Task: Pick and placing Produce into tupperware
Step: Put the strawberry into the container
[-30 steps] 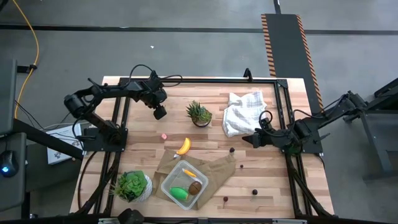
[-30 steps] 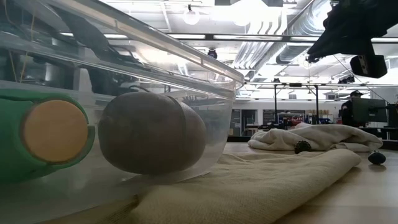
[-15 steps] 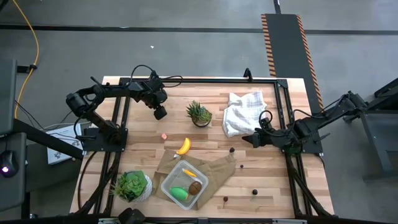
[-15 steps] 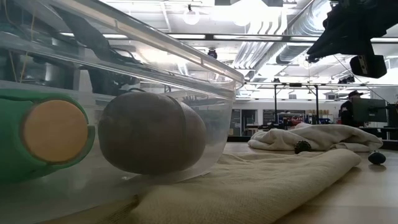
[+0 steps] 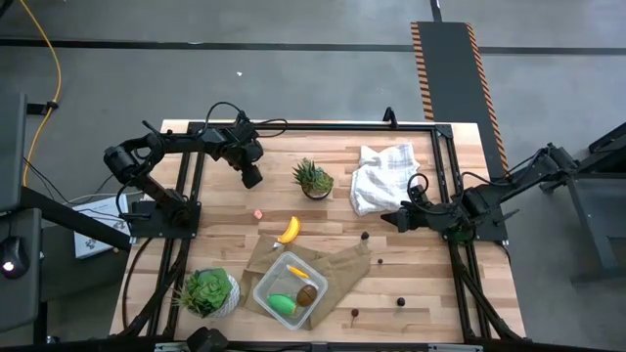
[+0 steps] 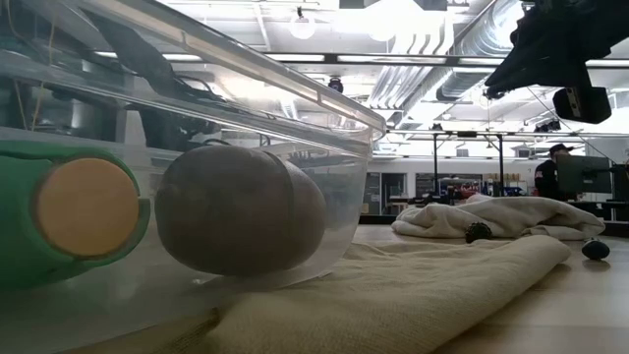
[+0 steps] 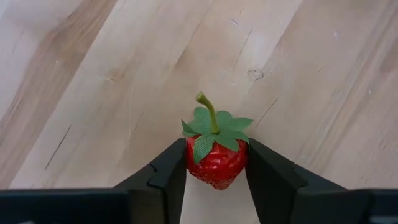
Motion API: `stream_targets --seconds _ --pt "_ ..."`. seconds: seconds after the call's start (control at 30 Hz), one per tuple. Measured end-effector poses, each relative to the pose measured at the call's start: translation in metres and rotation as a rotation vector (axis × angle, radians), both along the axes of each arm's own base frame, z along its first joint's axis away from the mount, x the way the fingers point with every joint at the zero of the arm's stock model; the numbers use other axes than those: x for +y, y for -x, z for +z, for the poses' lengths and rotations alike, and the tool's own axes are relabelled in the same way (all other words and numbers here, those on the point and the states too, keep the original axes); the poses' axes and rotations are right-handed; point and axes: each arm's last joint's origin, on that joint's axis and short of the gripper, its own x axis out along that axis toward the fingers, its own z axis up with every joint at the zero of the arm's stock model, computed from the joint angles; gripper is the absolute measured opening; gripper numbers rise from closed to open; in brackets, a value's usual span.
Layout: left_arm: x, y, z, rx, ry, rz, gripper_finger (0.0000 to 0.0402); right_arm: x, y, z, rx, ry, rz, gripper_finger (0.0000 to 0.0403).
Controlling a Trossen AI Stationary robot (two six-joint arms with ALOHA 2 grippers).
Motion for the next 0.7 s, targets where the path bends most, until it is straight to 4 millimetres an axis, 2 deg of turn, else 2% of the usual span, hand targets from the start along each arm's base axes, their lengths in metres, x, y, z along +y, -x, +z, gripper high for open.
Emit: stream_targets --seconds 0.27,0.53,0.7 --pt "-0.001 0.001 0.0 0.005 0.006 0.0 0.0145 0.0 0.0 -0.001 0.007 0.003 0.0 0.0021" --pt "-0.005 0.002 0.001 -0.008 0.07 -0.003 0.0129 0.0 0.001 -0.001 0.016 0.009 0.0 0.0021" --pt "-0.002 -0.001 0.014 -0.021 0.091 -0.024 0.0133 -0.001 0.002 -0.003 0.031 0.017 0.001 0.0021"
